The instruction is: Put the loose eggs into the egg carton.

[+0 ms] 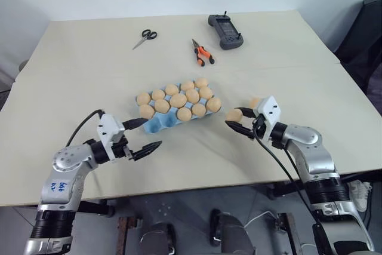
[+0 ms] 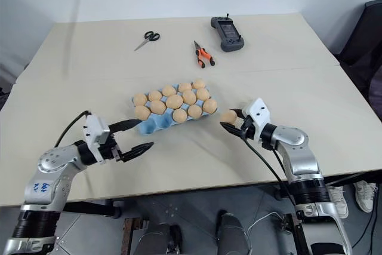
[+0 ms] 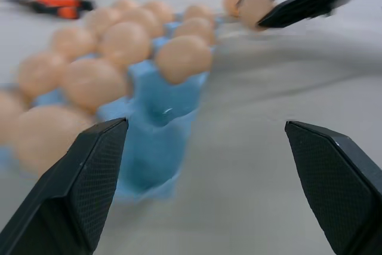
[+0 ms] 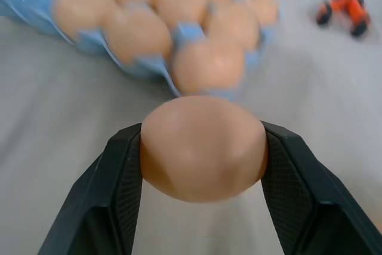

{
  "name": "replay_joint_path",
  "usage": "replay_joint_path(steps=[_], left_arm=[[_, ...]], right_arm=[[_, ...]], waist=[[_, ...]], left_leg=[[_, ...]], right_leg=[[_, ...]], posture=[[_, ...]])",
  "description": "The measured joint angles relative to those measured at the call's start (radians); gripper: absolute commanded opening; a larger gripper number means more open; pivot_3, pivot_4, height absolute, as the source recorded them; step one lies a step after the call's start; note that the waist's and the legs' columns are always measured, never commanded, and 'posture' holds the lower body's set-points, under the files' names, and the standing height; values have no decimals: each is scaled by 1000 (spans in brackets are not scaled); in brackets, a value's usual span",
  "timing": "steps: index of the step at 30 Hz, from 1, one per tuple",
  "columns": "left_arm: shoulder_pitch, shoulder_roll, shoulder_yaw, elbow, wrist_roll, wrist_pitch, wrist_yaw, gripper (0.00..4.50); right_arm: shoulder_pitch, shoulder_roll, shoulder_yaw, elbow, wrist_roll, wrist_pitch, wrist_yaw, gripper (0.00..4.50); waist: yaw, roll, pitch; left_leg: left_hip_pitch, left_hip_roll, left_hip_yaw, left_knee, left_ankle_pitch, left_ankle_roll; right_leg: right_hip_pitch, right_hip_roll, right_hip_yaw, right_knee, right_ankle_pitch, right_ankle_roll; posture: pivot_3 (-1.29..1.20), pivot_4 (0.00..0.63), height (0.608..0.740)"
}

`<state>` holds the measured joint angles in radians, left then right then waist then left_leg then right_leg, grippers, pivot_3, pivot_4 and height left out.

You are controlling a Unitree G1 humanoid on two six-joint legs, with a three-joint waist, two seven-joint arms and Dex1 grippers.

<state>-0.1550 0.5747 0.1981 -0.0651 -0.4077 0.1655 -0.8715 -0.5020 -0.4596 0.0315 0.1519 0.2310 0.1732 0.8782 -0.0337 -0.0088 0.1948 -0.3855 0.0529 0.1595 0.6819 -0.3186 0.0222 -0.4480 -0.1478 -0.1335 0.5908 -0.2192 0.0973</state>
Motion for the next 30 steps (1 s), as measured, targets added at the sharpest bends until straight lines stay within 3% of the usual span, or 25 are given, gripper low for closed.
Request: replay_joint_path(steps=[8,15,21,25,30], left_arm=[[114,26,127,4,-2,-3,43,4500],[125,20,136,-6,-2,-3,64,4500],[126,15,134,-32,-2,0,72,4500],[114,13,119,-44,-4,6,71,4500],[47,12,46,-43,-4,12,43,4500]], right_arm=[[-184,131,175,-134,-69,112,-54,2407],[-281,275,263,23,-148,134,-152,2407],[-292,317,261,68,-149,161,-165,4444],[-281,295,237,21,-120,198,-141,4480],[-165,167,164,-202,-44,227,-83,4480]], waist=[[-1,0,0],[5,0,0],[-1,0,0],[-3,0,0],[12,-2,-1]], left_leg=[[0,1,0,0,0,-1],[-4,0,1,0,-1,-1],[-4,0,3,0,-3,-4],[-5,0,4,0,-3,-4],[-6,-1,4,0,-4,-3]], right_leg=[[-2,0,0,2,0,-1],[-5,-1,-1,2,0,-1],[-7,3,-3,2,0,-1],[-9,4,-2,3,0,-1],[-9,3,-2,2,0,-1]], posture=[[0,150,740],[0,150,740],[0,150,740],[0,150,740],[0,150,740]])
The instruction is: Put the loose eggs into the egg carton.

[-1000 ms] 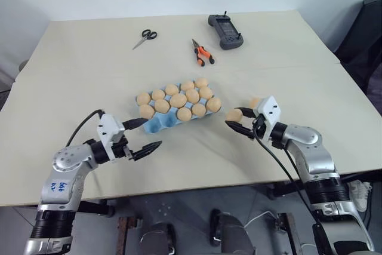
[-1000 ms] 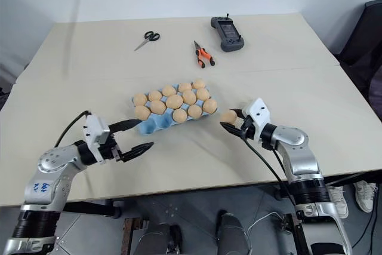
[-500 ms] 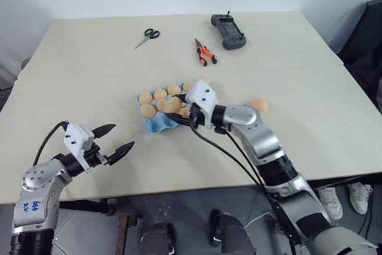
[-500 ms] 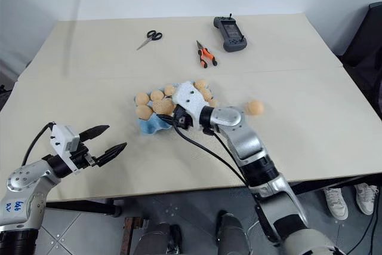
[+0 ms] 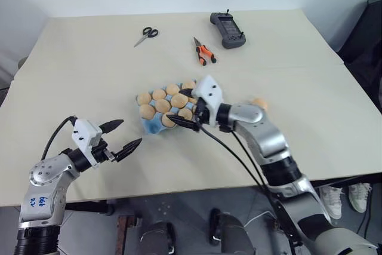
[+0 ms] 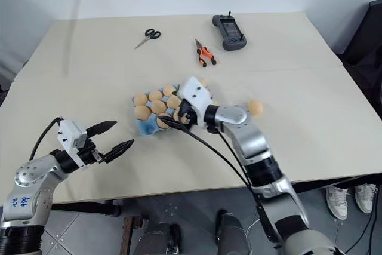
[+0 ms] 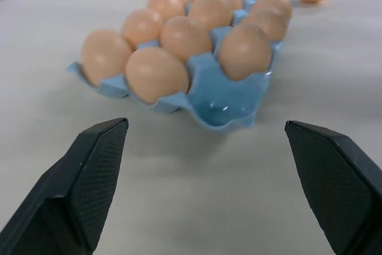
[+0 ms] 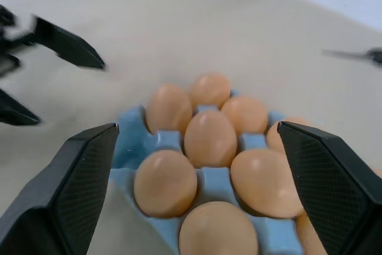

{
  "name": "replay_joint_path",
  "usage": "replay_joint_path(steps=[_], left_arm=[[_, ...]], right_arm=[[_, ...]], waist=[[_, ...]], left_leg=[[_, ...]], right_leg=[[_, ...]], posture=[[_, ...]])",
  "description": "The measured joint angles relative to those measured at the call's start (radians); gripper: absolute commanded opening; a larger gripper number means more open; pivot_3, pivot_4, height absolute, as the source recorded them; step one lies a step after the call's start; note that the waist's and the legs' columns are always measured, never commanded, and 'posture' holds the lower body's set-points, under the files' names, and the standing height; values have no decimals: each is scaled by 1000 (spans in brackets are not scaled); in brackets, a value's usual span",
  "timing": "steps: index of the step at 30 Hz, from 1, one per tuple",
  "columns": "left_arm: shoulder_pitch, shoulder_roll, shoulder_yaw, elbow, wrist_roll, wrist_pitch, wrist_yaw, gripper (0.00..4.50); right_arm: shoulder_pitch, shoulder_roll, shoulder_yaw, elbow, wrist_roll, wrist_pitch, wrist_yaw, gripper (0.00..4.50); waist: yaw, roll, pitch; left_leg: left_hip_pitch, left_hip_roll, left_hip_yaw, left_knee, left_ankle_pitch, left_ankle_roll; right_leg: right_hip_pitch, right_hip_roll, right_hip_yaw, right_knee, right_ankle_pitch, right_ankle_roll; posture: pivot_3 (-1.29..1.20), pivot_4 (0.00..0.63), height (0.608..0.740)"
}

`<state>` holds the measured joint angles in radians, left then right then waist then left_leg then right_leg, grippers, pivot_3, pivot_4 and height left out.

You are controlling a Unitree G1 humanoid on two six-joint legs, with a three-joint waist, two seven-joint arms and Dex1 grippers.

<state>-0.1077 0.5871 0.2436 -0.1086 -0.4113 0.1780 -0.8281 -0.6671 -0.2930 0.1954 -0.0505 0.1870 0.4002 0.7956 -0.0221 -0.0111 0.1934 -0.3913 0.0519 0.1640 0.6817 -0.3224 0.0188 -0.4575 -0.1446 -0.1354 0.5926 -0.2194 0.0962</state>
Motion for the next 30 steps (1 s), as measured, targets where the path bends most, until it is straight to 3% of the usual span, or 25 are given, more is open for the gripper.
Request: replay_joint_path(steps=[8,16,24,30], left_arm=[[-139,-30,-153,10,1,15,-77,4500],[-189,-39,-215,76,3,20,-128,4500],[-201,-39,-221,83,3,20,-134,4500],[-189,-34,-199,80,2,16,-123,4500]], right_arm=[[375,-196,-287,-72,26,-146,-30,4480],[653,-246,-497,-123,109,-211,-34,4480],[670,-253,-530,-55,124,-266,-35,4480],[418,-273,-470,134,119,-266,-21,4480]], waist=[[-7,-1,-1],[-6,-1,-1],[-7,-1,-1],[-16,-1,0]], left_leg=[[2,0,9,0,-1,1],[8,0,7,0,0,2],[10,6,7,0,1,5],[11,8,9,0,4,5]], right_leg=[[2,0,0,-2,0,1],[5,0,4,-5,0,-1],[6,0,4,-4,3,-6],[6,0,4,-3,5,-9]], posture=[[0,150,740],[0,150,740],[0,150,740],[0,150,740]])
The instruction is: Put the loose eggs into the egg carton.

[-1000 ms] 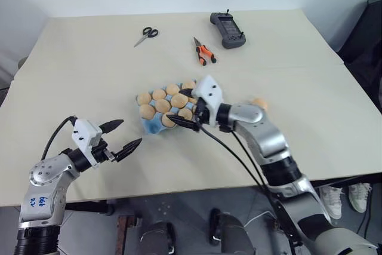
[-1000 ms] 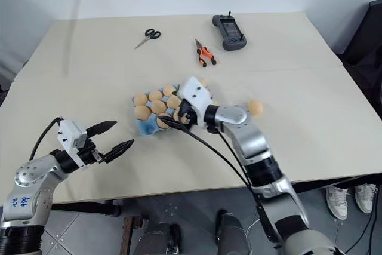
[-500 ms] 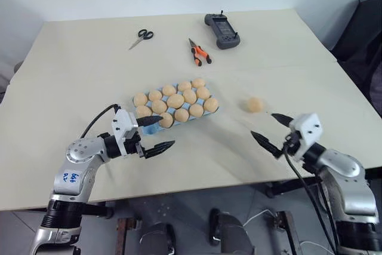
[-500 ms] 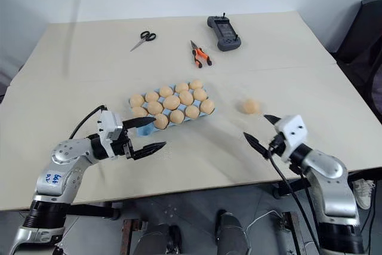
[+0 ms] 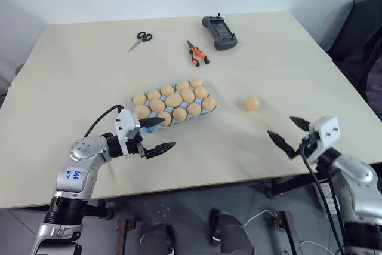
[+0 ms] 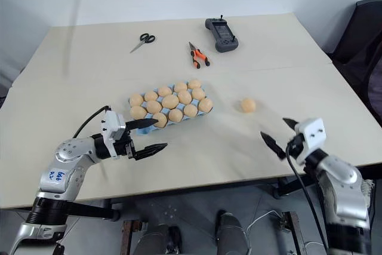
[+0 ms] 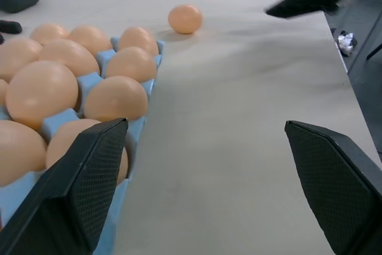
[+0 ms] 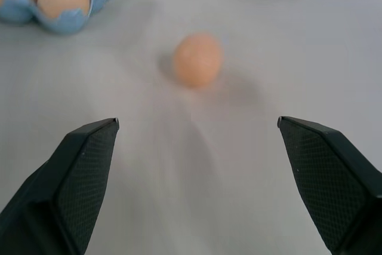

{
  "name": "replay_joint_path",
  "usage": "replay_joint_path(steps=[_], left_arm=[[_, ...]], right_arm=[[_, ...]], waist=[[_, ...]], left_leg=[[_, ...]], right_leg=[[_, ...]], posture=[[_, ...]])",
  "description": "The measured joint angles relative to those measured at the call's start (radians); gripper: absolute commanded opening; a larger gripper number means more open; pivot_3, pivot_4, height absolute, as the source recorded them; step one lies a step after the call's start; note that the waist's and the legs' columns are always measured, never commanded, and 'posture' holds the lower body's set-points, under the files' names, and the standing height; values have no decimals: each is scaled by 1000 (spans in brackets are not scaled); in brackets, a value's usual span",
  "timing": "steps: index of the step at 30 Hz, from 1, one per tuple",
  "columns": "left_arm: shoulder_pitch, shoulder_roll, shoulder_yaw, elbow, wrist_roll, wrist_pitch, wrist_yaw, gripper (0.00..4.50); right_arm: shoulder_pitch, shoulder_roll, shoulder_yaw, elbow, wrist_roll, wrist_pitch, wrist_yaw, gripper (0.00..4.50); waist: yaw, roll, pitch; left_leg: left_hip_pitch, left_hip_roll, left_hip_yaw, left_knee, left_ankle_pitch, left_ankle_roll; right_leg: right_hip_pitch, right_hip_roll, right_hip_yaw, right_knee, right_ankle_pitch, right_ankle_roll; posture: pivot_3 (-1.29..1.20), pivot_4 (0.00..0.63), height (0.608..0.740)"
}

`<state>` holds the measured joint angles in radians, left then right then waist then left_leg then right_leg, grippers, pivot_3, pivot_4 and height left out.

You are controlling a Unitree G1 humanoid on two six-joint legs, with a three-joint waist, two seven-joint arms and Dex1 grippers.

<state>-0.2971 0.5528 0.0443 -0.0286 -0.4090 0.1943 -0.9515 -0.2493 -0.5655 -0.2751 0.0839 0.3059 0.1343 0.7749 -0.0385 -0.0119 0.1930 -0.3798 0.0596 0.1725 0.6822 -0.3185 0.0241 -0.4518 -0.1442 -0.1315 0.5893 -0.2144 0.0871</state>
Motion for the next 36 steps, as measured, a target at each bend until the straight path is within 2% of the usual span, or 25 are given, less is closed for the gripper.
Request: replay_joint_path(steps=[6,10,13,19,20,23,26,32,36], left_arm=[[24,1,27,-22,-5,0,1,4500],[38,-1,37,-45,-15,2,12,4500],[50,-3,39,-58,-19,5,22,4500],[75,-3,58,-84,-22,11,42,4500],[81,-1,65,-85,-22,12,45,4500],[109,4,101,-87,-27,13,60,4500],[165,21,182,-86,-36,14,90,4500],[315,42,340,-81,-52,12,128,4500],[365,45,384,-84,-60,12,137,4500]], right_arm=[[-273,-4,120,278,-82,11,0,4480],[-379,7,171,437,-121,-6,11,4480],[-438,43,194,537,-138,-29,22,3858],[-483,70,230,612,-153,-94,54,1805],[-490,70,231,613,-154,-95,65,1627],[-501,74,238,588,-150,-88,102,1582],[-500,114,274,441,-120,-27,149,1582],[-543,265,413,130,-84,183,156,1582],[-612,405,520,79,-88,263,123,1582]], waist=[[3,0,0],[8,0,0],[6,0,0],[7,0,0],[7,0,0],[6,0,0],[-13,0,0],[-20,0,0],[-14,0,0]], left_leg=[[0,2,1,0,3,-6],[-2,3,1,0,3,-7],[-3,3,2,0,3,-7],[-6,3,2,0,2,-8],[-6,3,2,0,2,-8],[-6,4,2,0,2,-9],[-7,6,4,0,3,-12],[-6,10,3,0,3,-15],[-7,12,2,0,2,-16]], right_leg=[[-1,2,0,2,-1,-2],[-1,4,-1,3,0,-1],[-1,4,-1,1,0,-1],[-4,7,0,1,0,-1],[-5,8,0,1,0,-1],[-6,10,1,1,0,-1],[-10,12,3,5,0,-3],[-12,13,1,10,-2,-8],[-13,12,0,11,-2,-9]], posture=[[0,150,740],[0,150,740],[0,150,740],[0,150,740],[0,150,740],[0,150,740],[0,150,740],[0,150,740],[0,150,740]])
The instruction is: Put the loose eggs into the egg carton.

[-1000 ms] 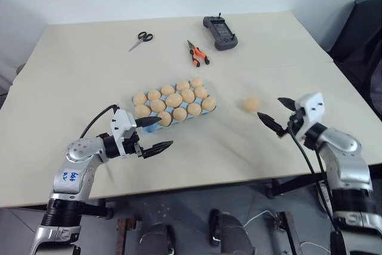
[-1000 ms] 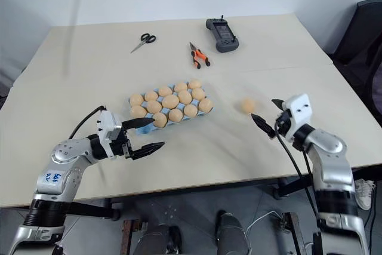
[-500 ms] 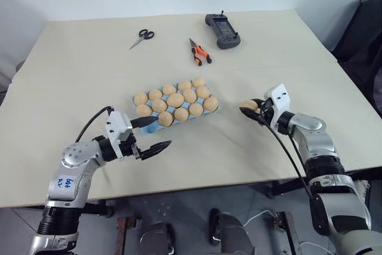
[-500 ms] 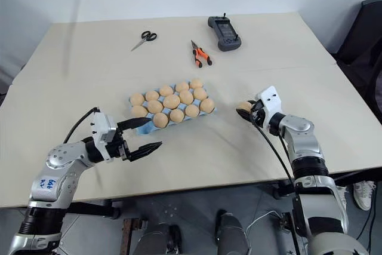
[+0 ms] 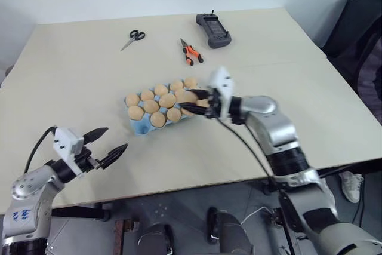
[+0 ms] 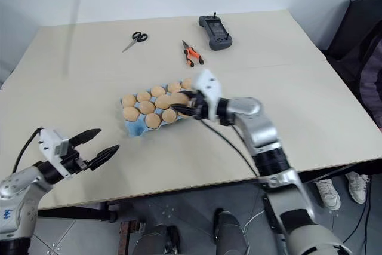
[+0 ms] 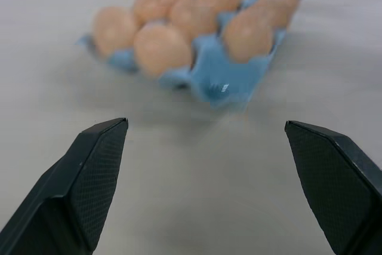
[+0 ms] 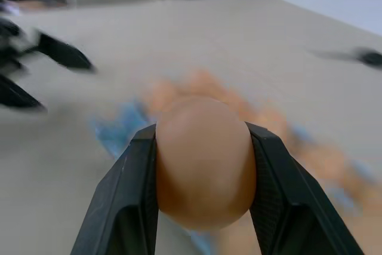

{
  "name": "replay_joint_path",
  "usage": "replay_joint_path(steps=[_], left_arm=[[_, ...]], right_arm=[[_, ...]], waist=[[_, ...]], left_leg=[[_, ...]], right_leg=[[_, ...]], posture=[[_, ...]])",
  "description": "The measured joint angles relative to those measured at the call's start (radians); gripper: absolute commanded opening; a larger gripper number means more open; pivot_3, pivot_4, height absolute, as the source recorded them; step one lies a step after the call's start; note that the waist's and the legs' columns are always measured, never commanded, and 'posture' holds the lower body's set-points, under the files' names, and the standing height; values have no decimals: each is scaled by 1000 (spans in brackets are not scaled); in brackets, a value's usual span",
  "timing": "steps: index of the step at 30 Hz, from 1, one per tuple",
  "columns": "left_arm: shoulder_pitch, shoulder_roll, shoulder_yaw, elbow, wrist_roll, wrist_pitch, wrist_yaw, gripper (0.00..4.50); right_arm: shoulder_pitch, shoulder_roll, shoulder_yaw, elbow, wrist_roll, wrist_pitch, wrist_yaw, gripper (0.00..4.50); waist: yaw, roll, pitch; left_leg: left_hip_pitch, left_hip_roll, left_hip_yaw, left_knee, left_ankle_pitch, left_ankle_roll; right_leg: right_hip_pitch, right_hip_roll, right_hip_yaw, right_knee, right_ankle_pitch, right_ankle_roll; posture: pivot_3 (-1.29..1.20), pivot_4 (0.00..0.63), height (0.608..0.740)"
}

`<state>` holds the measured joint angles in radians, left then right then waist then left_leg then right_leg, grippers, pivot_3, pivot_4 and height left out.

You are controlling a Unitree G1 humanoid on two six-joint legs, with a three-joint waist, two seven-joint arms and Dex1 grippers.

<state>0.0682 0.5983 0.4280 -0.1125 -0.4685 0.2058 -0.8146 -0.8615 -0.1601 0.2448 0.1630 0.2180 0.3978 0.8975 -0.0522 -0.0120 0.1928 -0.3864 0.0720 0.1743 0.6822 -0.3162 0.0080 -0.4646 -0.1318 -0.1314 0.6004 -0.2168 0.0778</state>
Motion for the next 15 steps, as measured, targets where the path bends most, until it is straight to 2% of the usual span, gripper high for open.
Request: replay_joint_path(steps=[3,7,11,15], left_arm=[[18,0,6,0,-1,-1,4,4500],[25,-3,5,-12,-1,-1,17,4500],[26,-9,2,-50,-4,-1,32,4500],[25,-10,0,-72,-8,4,40,4500]], right_arm=[[-64,96,59,53,-34,1,-43,1582],[-136,190,92,243,-99,-48,-111,1582],[-158,233,99,377,-137,-99,-138,2903],[-156,243,98,411,-149,-117,-130,4232]], waist=[[5,-2,-1],[-1,-4,-3],[-5,-4,-3],[-6,-4,-3]], left_leg=[[0,0,0,0,0,0],[0,0,0,0,-1,-1],[-1,-1,1,0,-3,-4],[-1,1,1,0,-5,-5]], right_leg=[[0,-1,0,0,0,0],[0,0,-1,0,0,0],[-1,2,-2,0,0,0],[-1,4,-4,0,0,0]], posture=[[0,150,740],[0,150,740],[0,150,740],[0,150,740]])
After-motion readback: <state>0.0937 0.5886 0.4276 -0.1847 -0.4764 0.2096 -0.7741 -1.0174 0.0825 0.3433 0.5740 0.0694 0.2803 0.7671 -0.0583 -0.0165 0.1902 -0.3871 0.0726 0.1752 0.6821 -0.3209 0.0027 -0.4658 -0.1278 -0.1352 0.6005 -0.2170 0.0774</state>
